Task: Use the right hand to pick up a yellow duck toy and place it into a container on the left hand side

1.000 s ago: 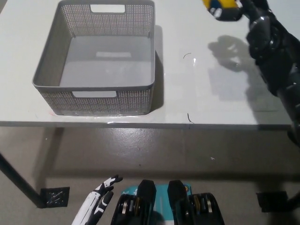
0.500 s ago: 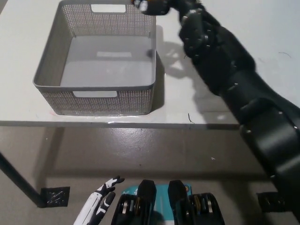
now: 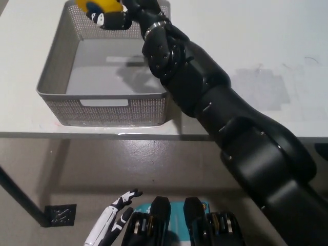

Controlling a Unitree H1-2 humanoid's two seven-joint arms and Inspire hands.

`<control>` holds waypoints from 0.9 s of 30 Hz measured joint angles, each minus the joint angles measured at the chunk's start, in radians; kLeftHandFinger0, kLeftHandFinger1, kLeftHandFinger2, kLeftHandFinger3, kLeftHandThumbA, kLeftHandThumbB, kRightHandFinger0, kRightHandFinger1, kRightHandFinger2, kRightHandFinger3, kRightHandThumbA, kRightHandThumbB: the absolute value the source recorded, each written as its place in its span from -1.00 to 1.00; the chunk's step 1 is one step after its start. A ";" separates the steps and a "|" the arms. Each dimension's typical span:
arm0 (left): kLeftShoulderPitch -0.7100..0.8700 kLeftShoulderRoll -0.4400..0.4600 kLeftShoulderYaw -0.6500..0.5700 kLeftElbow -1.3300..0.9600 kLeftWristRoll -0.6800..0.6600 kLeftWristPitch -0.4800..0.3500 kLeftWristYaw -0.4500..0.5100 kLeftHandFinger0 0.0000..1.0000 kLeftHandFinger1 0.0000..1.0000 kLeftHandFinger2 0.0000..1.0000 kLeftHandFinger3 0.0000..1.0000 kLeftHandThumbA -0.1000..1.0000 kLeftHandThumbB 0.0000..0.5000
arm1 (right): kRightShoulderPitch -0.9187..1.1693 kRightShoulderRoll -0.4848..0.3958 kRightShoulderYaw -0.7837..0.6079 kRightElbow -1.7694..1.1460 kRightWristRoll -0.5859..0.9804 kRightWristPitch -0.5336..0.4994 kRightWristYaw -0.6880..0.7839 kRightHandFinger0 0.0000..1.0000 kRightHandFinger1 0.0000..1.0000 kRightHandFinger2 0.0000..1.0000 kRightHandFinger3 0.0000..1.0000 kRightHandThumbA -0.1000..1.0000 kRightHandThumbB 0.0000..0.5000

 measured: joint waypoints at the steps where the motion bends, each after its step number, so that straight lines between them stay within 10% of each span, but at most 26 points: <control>1: 0.000 0.000 -0.001 0.000 0.002 -0.001 0.001 1.00 1.00 1.00 1.00 1.00 0.23 | 0.000 0.001 0.004 0.002 -0.002 0.000 -0.004 0.13 0.90 1.00 1.00 0.09 0.20; 3: 0.000 0.000 -0.002 0.000 0.006 -0.004 0.001 1.00 1.00 1.00 1.00 1.00 0.25 | 0.000 0.000 0.010 0.003 -0.006 0.000 -0.011 1.00 1.00 1.00 1.00 0.47 0.51; 7: 0.000 0.000 -0.003 0.000 0.015 -0.008 0.002 1.00 1.00 1.00 1.00 1.00 0.29 | 0.003 -0.002 0.030 0.004 -0.020 0.000 -0.017 1.00 1.00 1.00 1.00 0.98 0.91; 27: 0.005 0.000 -0.004 -0.002 0.029 -0.007 0.001 1.00 1.00 1.00 1.00 1.00 0.19 | 0.089 -0.106 0.053 -0.055 -0.032 -0.030 -0.018 1.00 1.00 1.00 1.00 1.00 0.61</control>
